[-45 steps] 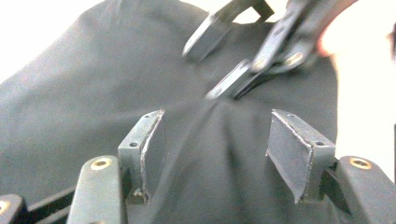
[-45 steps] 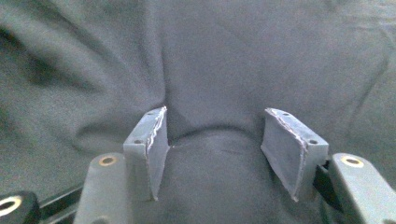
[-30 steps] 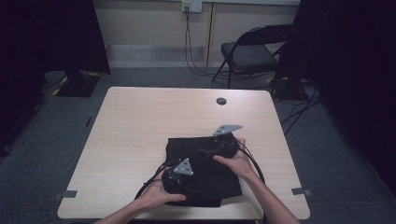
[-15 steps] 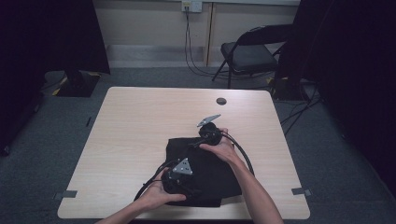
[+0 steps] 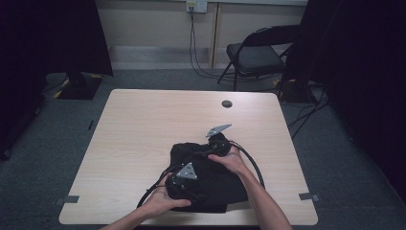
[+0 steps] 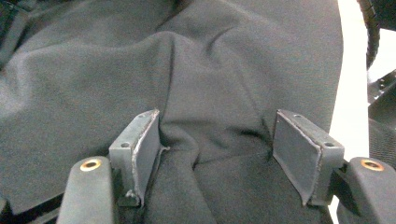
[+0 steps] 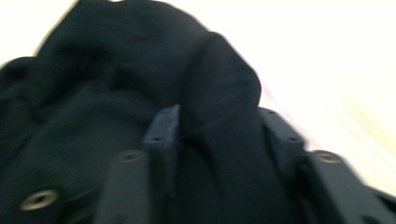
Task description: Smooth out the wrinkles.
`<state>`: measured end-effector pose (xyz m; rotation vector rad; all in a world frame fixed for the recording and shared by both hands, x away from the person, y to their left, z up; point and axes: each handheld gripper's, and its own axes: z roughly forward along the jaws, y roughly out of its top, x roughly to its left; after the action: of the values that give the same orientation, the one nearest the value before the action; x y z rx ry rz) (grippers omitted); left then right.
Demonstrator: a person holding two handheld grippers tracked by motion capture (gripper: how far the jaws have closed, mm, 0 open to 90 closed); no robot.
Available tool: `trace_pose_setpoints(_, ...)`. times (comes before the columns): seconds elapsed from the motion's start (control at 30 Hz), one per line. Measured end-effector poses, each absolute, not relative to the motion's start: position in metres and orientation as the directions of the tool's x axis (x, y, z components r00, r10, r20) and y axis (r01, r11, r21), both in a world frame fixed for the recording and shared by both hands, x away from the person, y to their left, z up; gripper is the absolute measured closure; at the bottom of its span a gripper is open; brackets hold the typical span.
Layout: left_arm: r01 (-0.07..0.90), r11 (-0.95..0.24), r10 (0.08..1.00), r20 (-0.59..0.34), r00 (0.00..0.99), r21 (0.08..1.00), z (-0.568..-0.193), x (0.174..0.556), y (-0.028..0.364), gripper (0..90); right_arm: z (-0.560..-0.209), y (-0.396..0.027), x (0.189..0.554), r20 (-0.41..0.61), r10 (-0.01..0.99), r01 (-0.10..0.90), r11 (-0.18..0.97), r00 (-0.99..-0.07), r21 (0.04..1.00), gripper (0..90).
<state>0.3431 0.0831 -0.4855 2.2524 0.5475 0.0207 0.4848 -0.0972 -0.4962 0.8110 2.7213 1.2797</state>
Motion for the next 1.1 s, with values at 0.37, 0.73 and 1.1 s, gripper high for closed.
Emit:
trace_pose_setpoints(0.37, 0.368, -0.593, 0.393, -0.141, 0.908, 0.716, -0.486, 0.343, 0.082, 32.6, -0.491, -0.096, 0.476, 0.193, 0.453, 0.437, 0.529, -0.870, 0.728, 74.5)
trace_pose_setpoints(0.73, 0.334, -0.591, 0.414, -0.078, 0.907, 0.734, -0.487, 0.373, 0.078, 33.2, -0.443, -0.111, 0.464, 0.139, 0.481, 0.370, 0.427, -0.865, 0.825, 76.1)
trace_pose_setpoints(1.1, 0.206, -0.619, 0.431, 0.108, 0.896, 0.758, -0.486, 0.397, 0.081, 33.5, -0.415, -0.117, 0.438, 0.088, 0.465, 0.303, 0.413, -0.881, 0.859, 77.0)
